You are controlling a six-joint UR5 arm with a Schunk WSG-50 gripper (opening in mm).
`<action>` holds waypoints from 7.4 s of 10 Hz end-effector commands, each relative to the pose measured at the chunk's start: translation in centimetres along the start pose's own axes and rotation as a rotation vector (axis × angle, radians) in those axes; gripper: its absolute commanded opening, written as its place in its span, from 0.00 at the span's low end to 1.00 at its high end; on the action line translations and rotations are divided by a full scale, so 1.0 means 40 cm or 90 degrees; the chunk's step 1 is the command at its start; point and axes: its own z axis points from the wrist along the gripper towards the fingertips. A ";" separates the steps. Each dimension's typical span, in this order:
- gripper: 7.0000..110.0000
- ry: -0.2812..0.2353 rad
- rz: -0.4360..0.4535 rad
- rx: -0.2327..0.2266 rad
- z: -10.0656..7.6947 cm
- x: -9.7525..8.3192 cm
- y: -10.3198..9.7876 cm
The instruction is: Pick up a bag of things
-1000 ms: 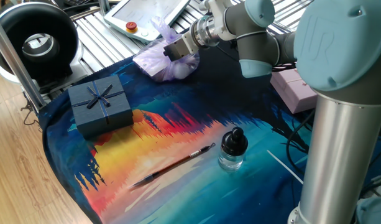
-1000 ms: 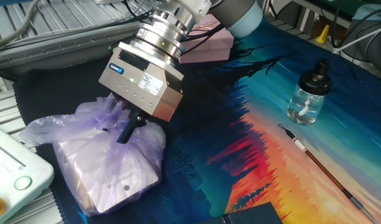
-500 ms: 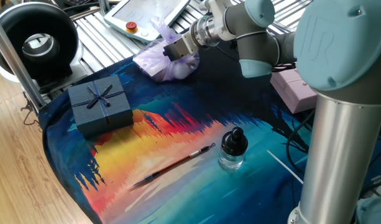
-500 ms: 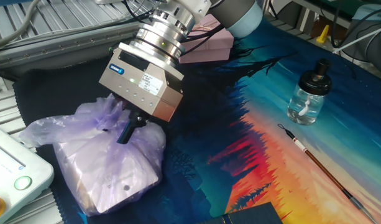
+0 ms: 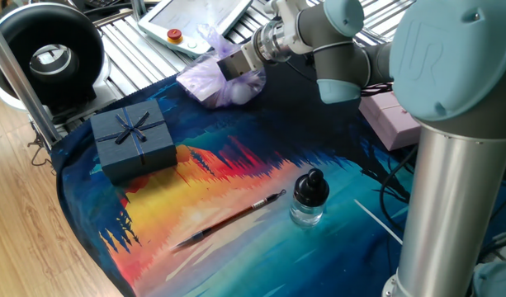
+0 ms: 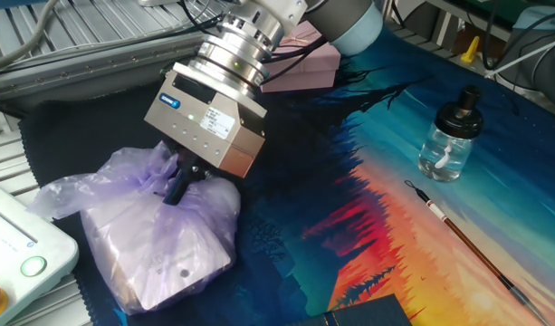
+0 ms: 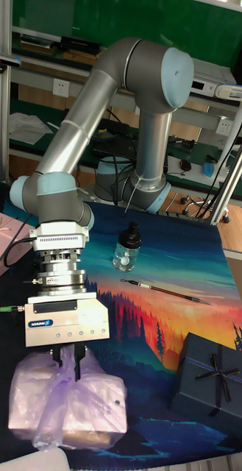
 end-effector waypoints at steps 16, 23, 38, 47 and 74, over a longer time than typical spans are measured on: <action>0.00 -0.077 -0.041 -0.069 -0.111 -0.140 0.092; 0.00 -0.099 -0.033 -0.111 -0.184 -0.183 0.152; 0.00 -0.144 -0.037 -0.172 -0.302 -0.290 0.306; 0.00 -0.121 -0.040 -0.155 -0.369 -0.291 0.373; 0.00 -0.023 -0.071 -0.060 -0.396 -0.202 0.366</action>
